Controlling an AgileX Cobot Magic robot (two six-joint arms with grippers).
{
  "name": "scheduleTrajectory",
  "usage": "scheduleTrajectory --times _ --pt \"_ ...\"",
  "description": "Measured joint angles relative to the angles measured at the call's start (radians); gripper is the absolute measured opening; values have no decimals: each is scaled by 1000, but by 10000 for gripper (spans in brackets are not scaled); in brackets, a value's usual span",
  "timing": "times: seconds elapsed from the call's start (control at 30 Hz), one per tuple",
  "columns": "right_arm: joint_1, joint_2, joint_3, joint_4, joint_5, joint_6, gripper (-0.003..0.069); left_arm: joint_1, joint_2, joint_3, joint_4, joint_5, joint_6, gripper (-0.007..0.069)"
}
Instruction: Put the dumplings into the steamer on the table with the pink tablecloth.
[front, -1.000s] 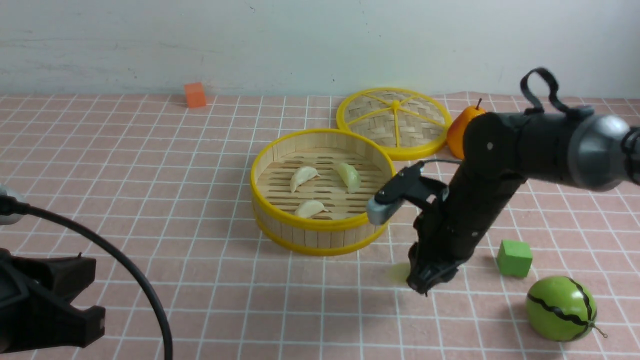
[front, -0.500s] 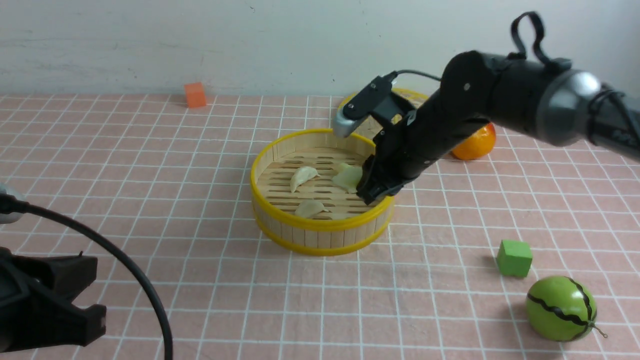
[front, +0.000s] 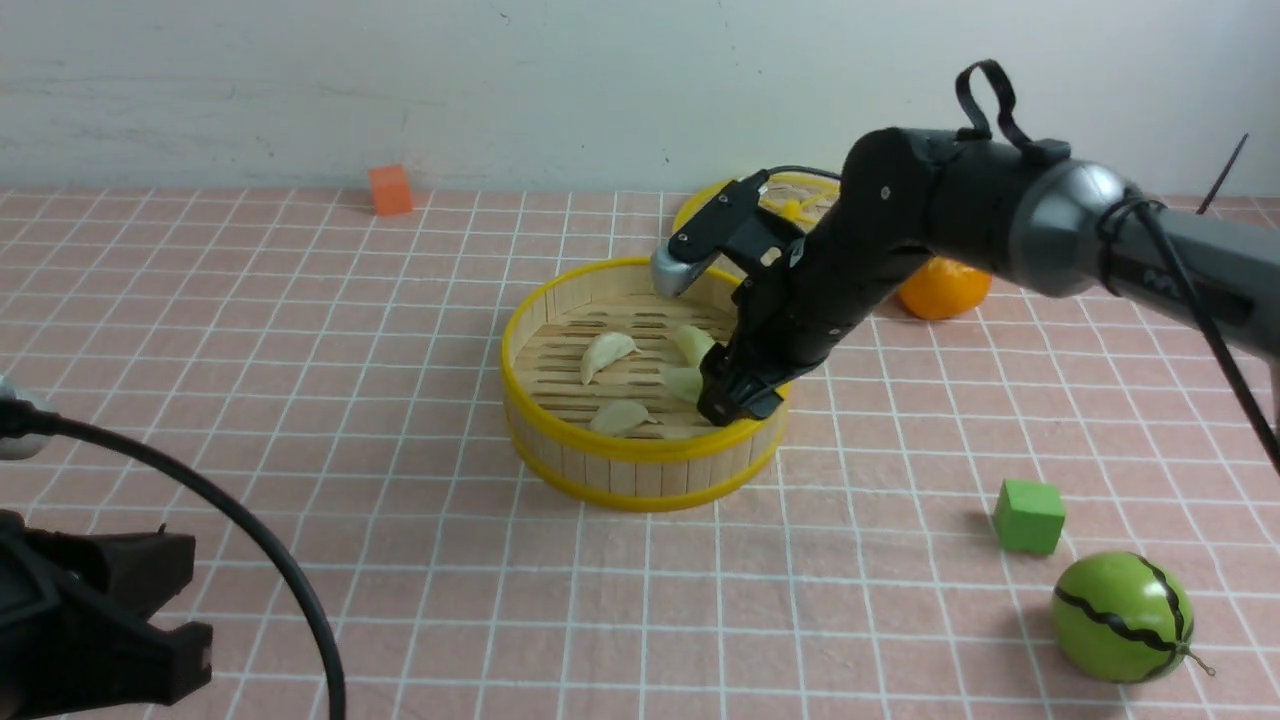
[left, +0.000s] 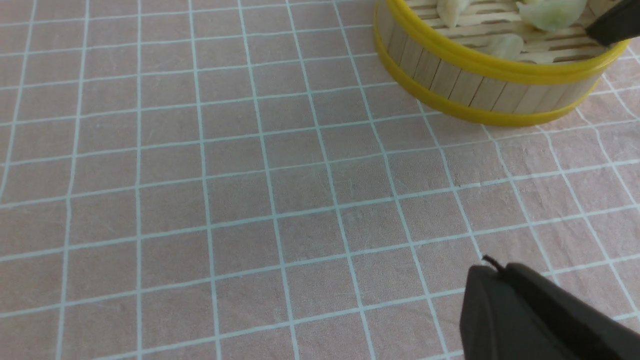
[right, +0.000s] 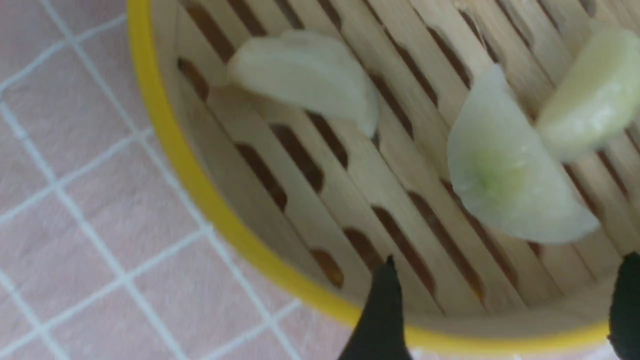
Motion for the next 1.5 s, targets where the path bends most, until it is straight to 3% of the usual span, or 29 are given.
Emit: scheduleTrajectory --times 0.13,0.27,0.4,0.43,0.67,0.9,0.93,1.13,1.5 --pt "0 -122 -36 -89 135 105 568 0 0 0 1 2 0 1" --pt "-12 -313 -45 -154 218 230 498 0 0 0 1 3 0 4" --pt "-23 -492 -16 -168 269 338 358 0 0 0 1 4 0 11" --pt "-23 -556 17 -159 288 368 295 0 0 0 1 6 0 14" --pt "-22 -838 339 -117 240 390 8 0 0 0 1 7 0 16" --pt "-22 -1106 818 -109 -101 386 -20 0 0 0 1 7 0 16" --pt "-22 -1189 957 -109 -253 382 -20 0 0 0 1 7 0 16" --pt "-22 -1363 1389 -108 -608 382 -17 0 0 0 1 7 0 16" --pt "-22 -1416 1781 -63 -767 404 -13 0 0 0 1 7 0 16"
